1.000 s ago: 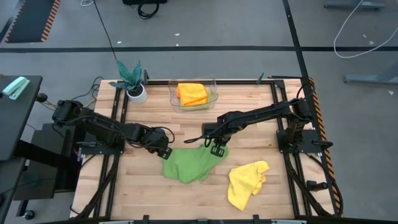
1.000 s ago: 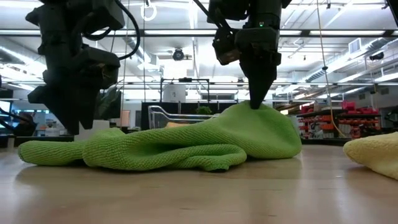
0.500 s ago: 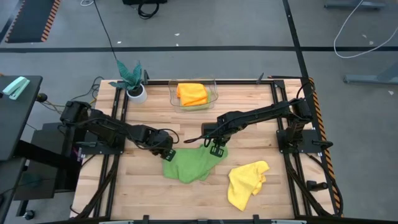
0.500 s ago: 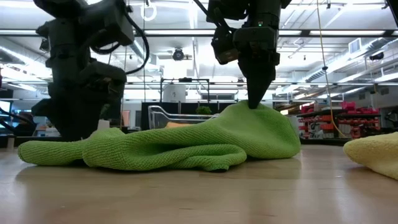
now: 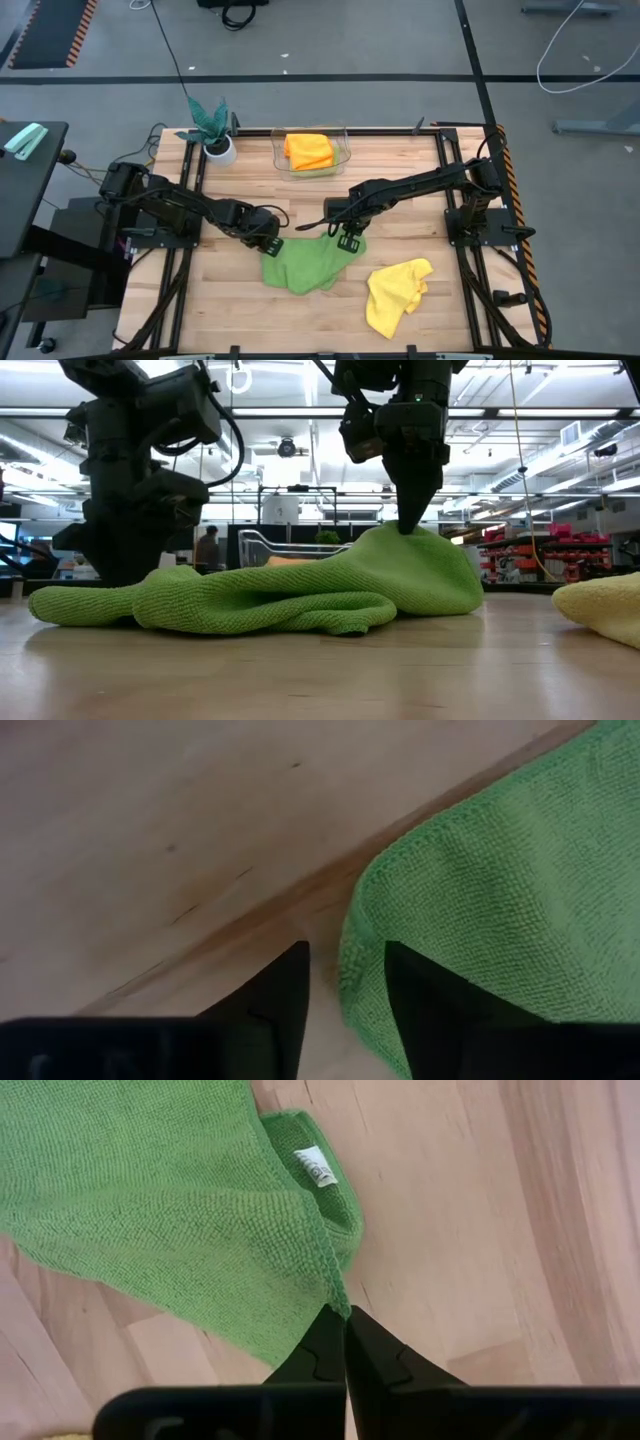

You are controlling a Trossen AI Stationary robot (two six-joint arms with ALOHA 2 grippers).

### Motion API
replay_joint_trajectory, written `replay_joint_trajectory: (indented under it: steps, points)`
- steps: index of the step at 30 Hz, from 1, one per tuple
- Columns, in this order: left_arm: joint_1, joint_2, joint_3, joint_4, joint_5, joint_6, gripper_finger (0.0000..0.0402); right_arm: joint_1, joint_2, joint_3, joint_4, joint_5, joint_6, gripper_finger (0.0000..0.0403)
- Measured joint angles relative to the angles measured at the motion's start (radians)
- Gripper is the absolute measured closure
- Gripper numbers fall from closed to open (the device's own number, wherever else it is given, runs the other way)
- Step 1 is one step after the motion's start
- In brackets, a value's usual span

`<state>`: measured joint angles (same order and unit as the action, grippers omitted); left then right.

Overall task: Fold microfiber towels
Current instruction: Fold the green microfiber cloth

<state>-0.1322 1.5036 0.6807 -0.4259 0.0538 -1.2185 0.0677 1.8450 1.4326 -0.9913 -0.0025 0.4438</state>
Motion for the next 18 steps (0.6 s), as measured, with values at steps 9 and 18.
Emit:
replay_joint_trajectory:
  steps: [9, 18]
  points:
    - [0.002, 0.001, 0.001, 0.097, -0.071, 0.020, 0.0376, 0.000, 0.000, 0.000, 0.011, 0.000, -0.002, 0.0402]
    - [0.001, 0.002, 0.000, 0.222, -0.207, 0.064, 0.0393, -0.007, 0.000, 0.000, -0.013, 0.007, -0.002, 0.0402]
